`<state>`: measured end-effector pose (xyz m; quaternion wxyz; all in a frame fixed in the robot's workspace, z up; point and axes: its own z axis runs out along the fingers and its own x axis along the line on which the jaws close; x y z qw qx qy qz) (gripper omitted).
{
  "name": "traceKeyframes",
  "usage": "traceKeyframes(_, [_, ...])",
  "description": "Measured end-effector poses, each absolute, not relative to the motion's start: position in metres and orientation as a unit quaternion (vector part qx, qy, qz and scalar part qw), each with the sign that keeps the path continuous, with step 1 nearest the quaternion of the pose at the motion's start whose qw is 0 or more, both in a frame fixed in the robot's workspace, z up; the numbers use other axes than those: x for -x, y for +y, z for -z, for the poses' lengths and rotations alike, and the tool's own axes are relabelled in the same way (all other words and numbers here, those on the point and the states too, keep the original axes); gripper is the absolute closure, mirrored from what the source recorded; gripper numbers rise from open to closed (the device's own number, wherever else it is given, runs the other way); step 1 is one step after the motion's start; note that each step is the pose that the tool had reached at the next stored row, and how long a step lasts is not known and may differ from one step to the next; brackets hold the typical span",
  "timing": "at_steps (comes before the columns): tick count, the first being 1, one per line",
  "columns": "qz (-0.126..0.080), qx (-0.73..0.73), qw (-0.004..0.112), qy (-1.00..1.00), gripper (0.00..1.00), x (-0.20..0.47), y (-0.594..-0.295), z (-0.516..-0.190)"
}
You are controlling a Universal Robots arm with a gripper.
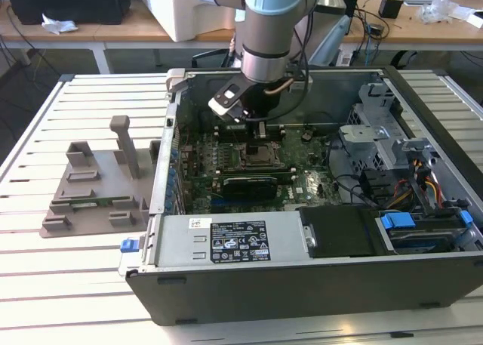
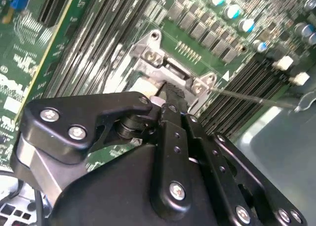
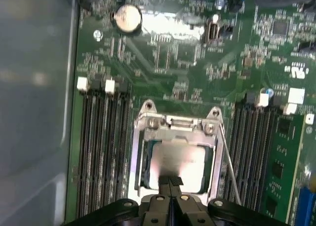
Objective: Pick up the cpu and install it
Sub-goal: 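Close the cpu cover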
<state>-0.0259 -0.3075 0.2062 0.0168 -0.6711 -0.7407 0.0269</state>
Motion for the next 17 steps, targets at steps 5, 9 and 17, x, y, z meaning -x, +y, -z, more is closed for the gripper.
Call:
traceKeyframes(5, [-0.027,0.671,0.017,-0.741,0.89,0.012,-0.307,-0.212])
traceKeyframes(9, [-0.027,0.671,0.017,-0.741,0.89,0.011,-0.307,-0.244])
traceKeyframes(17, [-0.027,0.671,0.017,-0.741,0.89,0.011,-0.307,-0.287])
